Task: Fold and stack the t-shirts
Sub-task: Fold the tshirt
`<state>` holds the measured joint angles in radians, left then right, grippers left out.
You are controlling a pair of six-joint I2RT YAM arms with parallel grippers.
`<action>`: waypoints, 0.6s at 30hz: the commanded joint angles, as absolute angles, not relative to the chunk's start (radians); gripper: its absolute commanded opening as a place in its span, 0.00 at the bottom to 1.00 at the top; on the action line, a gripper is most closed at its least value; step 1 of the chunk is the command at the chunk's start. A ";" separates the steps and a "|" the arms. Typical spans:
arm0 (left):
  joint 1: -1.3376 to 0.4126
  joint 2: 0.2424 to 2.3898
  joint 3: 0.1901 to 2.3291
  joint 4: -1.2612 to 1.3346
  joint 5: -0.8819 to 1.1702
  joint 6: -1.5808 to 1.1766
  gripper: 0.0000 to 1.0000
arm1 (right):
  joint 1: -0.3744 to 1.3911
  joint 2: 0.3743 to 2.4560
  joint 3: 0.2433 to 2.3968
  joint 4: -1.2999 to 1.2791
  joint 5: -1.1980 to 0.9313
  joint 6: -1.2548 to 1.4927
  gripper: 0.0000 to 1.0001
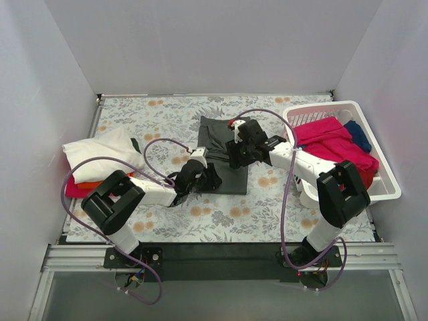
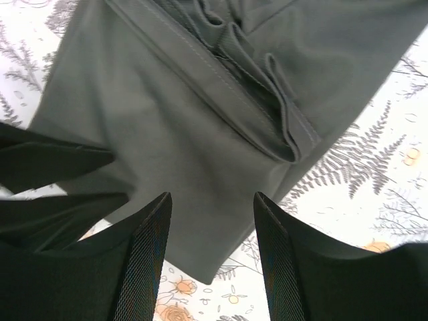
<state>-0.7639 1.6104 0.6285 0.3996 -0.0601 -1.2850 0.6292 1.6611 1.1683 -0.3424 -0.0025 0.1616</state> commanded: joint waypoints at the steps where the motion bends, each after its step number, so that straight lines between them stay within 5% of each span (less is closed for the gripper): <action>1: -0.781 1.658 0.592 0.569 -0.032 -1.322 0.40 | 0.627 1.658 1.178 -0.273 -0.098 0.170 0.47; 18: -0.916 1.701 0.414 0.566 -0.129 -1.414 0.37 | 0.641 1.894 1.299 -0.261 -0.213 0.172 0.44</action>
